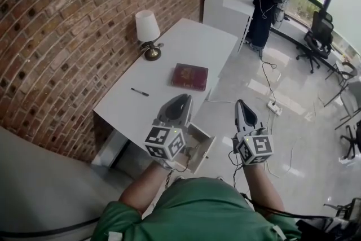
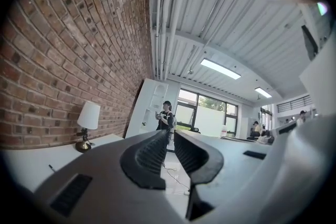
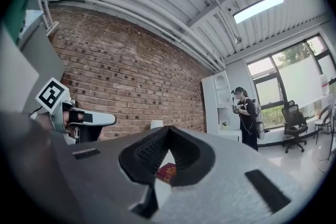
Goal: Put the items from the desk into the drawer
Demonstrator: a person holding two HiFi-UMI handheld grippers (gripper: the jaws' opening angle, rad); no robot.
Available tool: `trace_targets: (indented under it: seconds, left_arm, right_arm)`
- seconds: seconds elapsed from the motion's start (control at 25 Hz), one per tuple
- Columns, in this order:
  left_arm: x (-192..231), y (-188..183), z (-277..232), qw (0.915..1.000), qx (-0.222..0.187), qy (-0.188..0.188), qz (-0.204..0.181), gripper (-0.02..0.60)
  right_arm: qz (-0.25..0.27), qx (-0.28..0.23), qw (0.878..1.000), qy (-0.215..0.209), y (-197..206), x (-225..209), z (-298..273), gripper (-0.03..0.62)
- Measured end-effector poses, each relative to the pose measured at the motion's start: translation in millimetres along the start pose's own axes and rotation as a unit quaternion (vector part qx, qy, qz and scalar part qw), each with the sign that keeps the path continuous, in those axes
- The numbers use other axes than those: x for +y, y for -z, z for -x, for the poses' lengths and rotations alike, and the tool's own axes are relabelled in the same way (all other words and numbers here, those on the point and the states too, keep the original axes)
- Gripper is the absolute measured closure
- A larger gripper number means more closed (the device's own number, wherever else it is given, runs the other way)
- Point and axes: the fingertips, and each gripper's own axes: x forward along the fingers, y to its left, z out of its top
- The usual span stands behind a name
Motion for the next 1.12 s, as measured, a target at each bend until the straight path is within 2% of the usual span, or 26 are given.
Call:
trace_targets:
  seconds: [0.32,0.6,0.88,1.12]
  left_arm:
    - [26,3,16,0.9998,0.004,-0.017,-0.008,0.54]
    - [41,7,21,0.9996,0.01,-0.025,0.002,0.54]
    - [41,9,19,0.9997,0.013,-0.018,0.005,0.54]
    - [37,14,18,0.9997,0.017,0.004,0.016,0.54]
  right_arm:
    - [0.006,0.0,1.0,-0.009,6,23,-12,0.592]
    - [0.006,0.01,1.0,-0.012,13,34,-20,0.592]
    - [0.012,0.009,1.0,-0.008,12,34,-20,0.592]
    - [0.011,0.01,1.0,-0.001,14,35,-21,0.592]
